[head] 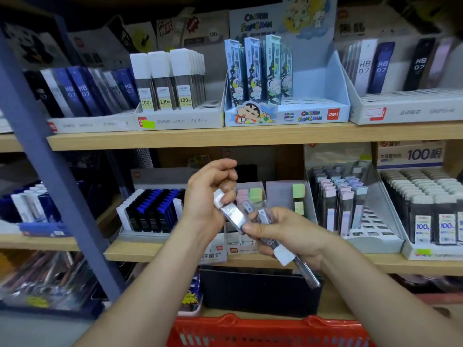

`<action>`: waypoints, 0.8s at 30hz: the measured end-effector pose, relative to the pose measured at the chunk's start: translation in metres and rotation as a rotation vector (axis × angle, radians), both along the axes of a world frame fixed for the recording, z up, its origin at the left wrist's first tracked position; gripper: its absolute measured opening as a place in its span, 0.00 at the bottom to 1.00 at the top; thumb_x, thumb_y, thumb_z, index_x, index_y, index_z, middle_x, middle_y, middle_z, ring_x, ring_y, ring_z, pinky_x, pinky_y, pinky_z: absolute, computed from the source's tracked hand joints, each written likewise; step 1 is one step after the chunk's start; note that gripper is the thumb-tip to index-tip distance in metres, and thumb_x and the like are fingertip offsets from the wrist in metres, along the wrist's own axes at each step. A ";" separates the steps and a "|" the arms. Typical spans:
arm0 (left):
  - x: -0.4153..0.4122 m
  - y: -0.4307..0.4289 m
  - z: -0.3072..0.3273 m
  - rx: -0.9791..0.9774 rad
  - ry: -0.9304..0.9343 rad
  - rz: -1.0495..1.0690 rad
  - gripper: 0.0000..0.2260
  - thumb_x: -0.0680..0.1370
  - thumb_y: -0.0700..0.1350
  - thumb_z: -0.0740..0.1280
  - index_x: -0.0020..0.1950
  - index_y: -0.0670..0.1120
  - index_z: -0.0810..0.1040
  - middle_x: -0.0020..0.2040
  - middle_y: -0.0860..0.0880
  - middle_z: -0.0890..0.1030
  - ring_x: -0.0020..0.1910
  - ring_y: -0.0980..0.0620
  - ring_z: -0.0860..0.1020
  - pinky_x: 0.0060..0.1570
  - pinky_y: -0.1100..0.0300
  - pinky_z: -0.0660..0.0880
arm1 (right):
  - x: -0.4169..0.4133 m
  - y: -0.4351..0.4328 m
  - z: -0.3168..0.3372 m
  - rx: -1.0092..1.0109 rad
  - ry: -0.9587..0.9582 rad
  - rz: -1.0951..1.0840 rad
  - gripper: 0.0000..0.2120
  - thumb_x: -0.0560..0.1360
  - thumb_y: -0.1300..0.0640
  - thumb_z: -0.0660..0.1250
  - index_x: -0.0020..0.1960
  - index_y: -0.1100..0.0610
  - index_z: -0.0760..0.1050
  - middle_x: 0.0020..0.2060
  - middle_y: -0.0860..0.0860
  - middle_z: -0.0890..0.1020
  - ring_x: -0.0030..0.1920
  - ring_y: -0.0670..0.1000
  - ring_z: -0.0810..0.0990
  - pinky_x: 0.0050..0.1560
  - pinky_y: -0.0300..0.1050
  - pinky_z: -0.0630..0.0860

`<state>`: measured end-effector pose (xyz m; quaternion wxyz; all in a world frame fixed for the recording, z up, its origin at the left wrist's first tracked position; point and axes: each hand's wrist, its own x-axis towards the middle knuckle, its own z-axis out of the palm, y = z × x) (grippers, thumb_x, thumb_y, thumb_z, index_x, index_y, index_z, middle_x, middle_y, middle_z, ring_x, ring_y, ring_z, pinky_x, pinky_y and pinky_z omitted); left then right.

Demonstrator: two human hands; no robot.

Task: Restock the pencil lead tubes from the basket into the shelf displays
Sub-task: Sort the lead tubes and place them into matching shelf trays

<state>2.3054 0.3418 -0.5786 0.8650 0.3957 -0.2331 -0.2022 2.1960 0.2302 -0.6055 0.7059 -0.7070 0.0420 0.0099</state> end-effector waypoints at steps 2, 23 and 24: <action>0.002 0.004 -0.001 0.007 -0.021 -0.062 0.12 0.71 0.32 0.55 0.44 0.39 0.79 0.37 0.43 0.76 0.33 0.52 0.72 0.35 0.62 0.73 | -0.001 0.000 0.000 0.044 -0.016 -0.074 0.05 0.76 0.61 0.69 0.43 0.57 0.74 0.31 0.48 0.78 0.25 0.46 0.70 0.27 0.35 0.67; 0.028 0.049 -0.008 0.435 -0.238 0.171 0.14 0.79 0.31 0.61 0.54 0.46 0.81 0.50 0.43 0.81 0.48 0.48 0.82 0.46 0.59 0.80 | -0.011 -0.002 -0.006 0.056 -0.058 -0.210 0.10 0.79 0.68 0.63 0.58 0.61 0.77 0.41 0.61 0.84 0.23 0.46 0.72 0.28 0.39 0.68; 0.032 0.053 -0.010 0.498 -0.307 0.250 0.15 0.79 0.31 0.62 0.52 0.49 0.82 0.50 0.44 0.81 0.47 0.50 0.82 0.46 0.61 0.79 | -0.010 -0.002 -0.006 0.037 -0.051 -0.199 0.13 0.78 0.69 0.63 0.60 0.58 0.75 0.40 0.60 0.84 0.24 0.47 0.70 0.28 0.39 0.68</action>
